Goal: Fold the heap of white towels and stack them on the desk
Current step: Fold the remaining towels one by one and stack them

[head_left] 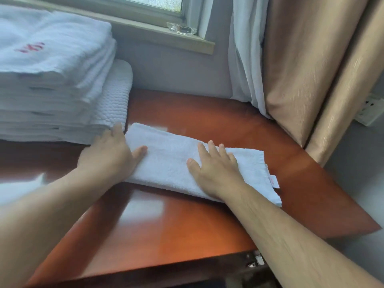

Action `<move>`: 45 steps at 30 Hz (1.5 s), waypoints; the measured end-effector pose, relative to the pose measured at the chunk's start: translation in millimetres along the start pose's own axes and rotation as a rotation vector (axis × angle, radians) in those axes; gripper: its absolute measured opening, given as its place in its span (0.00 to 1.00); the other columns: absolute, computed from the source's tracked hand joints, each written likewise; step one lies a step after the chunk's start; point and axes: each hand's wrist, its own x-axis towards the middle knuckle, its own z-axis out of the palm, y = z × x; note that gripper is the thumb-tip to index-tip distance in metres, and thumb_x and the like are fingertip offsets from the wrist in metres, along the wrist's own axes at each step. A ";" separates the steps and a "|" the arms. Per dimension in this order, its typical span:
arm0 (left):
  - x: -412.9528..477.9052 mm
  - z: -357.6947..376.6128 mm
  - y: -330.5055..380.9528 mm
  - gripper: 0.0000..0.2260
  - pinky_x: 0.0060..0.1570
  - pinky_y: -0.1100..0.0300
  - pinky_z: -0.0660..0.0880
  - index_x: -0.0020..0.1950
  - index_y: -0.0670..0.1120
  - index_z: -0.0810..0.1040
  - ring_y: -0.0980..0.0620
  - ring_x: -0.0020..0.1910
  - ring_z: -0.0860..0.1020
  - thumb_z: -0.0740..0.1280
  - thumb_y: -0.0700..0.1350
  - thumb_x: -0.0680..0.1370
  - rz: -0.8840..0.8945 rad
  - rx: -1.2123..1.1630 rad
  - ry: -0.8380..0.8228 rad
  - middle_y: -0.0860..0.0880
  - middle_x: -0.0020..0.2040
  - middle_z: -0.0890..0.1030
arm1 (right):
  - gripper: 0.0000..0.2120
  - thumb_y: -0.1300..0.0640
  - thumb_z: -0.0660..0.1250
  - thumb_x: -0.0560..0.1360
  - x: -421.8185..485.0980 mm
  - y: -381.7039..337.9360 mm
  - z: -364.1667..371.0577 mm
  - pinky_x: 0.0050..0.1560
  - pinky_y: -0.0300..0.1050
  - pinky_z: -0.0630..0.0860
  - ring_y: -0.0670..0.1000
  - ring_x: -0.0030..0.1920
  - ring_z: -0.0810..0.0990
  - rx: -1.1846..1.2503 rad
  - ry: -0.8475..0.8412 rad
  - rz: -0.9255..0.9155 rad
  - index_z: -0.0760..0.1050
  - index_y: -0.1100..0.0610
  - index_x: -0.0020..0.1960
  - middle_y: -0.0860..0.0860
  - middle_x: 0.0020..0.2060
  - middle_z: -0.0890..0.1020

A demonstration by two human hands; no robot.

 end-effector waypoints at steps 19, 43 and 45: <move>-33.1 -161.8 -38.7 0.13 0.40 0.57 0.70 0.46 0.52 0.77 0.50 0.43 0.76 0.78 0.54 0.70 0.335 -0.250 0.070 0.54 0.40 0.77 | 0.34 0.47 0.81 0.67 -6.7 -115.7 -116.1 0.60 0.53 0.77 0.52 0.61 0.79 0.394 -0.034 -0.428 0.72 0.52 0.69 0.51 0.60 0.80; -123.4 -270.6 -146.2 0.35 0.50 0.57 0.79 0.66 0.63 0.68 0.59 0.50 0.82 0.79 0.60 0.63 0.277 -0.834 0.642 0.60 0.55 0.81 | 0.11 0.55 0.77 0.70 -74.6 -256.6 -174.9 0.47 0.54 0.82 0.56 0.44 0.85 1.329 0.059 -0.888 0.85 0.58 0.49 0.57 0.47 0.86; -126.9 -258.1 -159.7 0.42 0.49 0.52 0.82 0.72 0.56 0.66 0.52 0.51 0.84 0.79 0.60 0.62 0.251 -1.067 0.478 0.51 0.58 0.83 | 0.11 0.54 0.77 0.70 -75.1 -264.5 -178.9 0.46 0.54 0.83 0.56 0.44 0.85 1.376 0.087 -0.881 0.85 0.59 0.49 0.57 0.46 0.86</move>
